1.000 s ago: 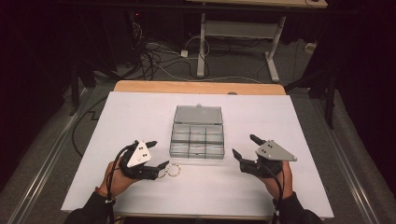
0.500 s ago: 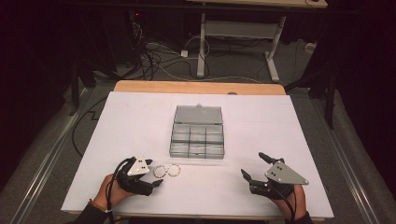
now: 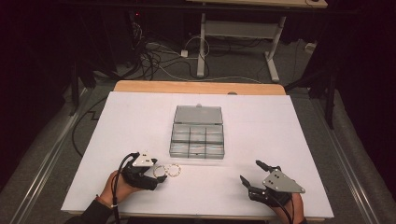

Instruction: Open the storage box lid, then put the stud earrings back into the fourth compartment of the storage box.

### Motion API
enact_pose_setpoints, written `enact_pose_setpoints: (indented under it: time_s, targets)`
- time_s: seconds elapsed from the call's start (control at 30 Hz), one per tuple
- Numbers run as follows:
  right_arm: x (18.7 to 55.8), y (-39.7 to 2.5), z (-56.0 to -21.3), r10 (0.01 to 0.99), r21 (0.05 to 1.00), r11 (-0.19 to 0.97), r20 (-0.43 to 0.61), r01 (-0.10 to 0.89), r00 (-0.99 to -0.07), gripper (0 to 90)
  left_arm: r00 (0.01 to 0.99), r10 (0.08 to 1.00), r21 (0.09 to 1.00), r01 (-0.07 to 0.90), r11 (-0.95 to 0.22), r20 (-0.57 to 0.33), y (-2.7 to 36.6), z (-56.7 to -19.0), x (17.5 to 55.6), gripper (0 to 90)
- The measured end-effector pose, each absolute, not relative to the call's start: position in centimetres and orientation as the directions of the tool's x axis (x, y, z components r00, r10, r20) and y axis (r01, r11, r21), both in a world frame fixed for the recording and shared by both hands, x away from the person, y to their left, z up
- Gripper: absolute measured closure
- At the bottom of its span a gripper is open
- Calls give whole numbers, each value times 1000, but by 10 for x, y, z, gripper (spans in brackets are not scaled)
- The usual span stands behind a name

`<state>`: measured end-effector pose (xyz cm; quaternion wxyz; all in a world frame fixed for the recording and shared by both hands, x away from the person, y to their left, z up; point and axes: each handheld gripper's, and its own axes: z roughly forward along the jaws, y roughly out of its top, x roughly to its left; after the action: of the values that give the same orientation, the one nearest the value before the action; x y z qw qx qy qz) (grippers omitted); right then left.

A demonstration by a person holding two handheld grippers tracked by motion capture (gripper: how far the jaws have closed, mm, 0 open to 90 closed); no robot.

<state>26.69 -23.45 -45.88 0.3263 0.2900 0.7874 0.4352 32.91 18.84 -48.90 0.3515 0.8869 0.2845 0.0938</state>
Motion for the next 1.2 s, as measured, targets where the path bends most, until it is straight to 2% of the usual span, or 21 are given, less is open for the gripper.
enact_pose_setpoints:
  time_s: [0.33, 1.2]
  targets:
    - [268, -234, -462, 738, 867, 466, -271, 175, -618, 252, 819, 573, 692, 433, -578, -34, 191, -488, 327, 448]
    - [263, -238, -460, 738, 863, 481, -306, 151, -602, 249, 831, 555, 721, 364, -589, 34, 194, -480, 317, 451]
